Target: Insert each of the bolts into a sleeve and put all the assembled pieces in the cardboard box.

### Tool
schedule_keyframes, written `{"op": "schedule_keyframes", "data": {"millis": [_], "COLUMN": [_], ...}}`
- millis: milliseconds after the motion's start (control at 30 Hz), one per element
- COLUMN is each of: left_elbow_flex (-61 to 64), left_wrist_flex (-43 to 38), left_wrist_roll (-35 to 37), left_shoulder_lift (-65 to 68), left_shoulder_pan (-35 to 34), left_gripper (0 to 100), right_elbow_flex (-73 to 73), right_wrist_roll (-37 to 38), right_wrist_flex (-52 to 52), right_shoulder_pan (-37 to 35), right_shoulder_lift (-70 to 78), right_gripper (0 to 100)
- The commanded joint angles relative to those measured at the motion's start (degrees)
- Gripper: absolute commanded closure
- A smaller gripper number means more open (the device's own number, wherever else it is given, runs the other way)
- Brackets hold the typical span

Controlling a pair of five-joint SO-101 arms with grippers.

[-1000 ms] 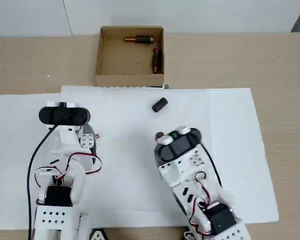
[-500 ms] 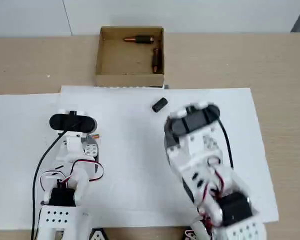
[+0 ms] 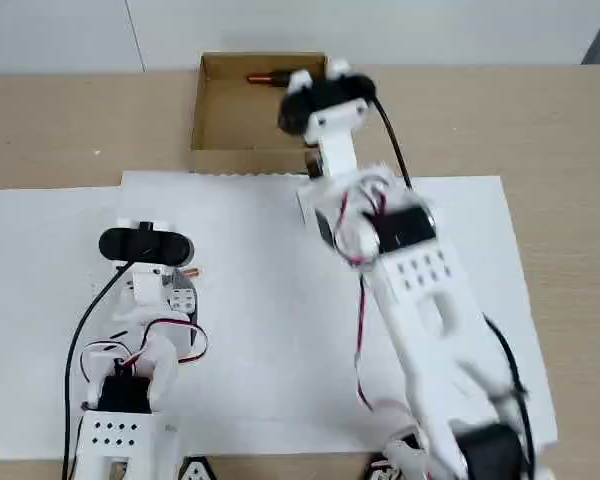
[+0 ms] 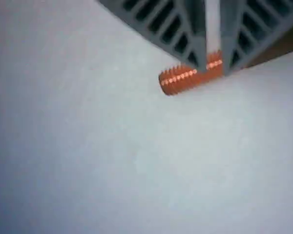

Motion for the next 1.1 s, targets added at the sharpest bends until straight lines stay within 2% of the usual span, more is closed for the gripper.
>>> {"op": "schedule_keyframes", "data": {"millis": [0,467,667,800,1000,1067], "left_elbow_flex": [-0.2,-0.2,-0.1,-0.1,-0.1,-0.1], "left_wrist_flex": [0.1,0.3,0.4,0.4,0.4,0.4], "left_wrist_roll": [-0.4,0.0,0.0,0.0,0.0,0.0], "left_shoulder_lift": [-0.4,-0.4,-0.4,-0.4,-0.4,-0.4], "left_shoulder_pan": [-0.3,-0.4,-0.4,-0.4,-0.4,-0.4], "left_gripper": [99,99,99,99,99,99], "right_elbow_flex": [-9.9,-35.6,-39.1,-39.2,-39.2,-39.2], "right_wrist_roll": [4.9,18.9,28.0,31.2,31.5,31.4], "right_wrist_flex": [-6.5,-21.9,-30.6,-33.9,-30.5,-29.7], "right_shoulder_pan": [0.7,0.7,0.7,0.7,0.7,0.7], "right_shoulder_lift": [8.8,38.8,47.9,51.3,52.9,52.8], "right_gripper": [99.5,99.5,99.5,99.1,83.1,83.6]}}
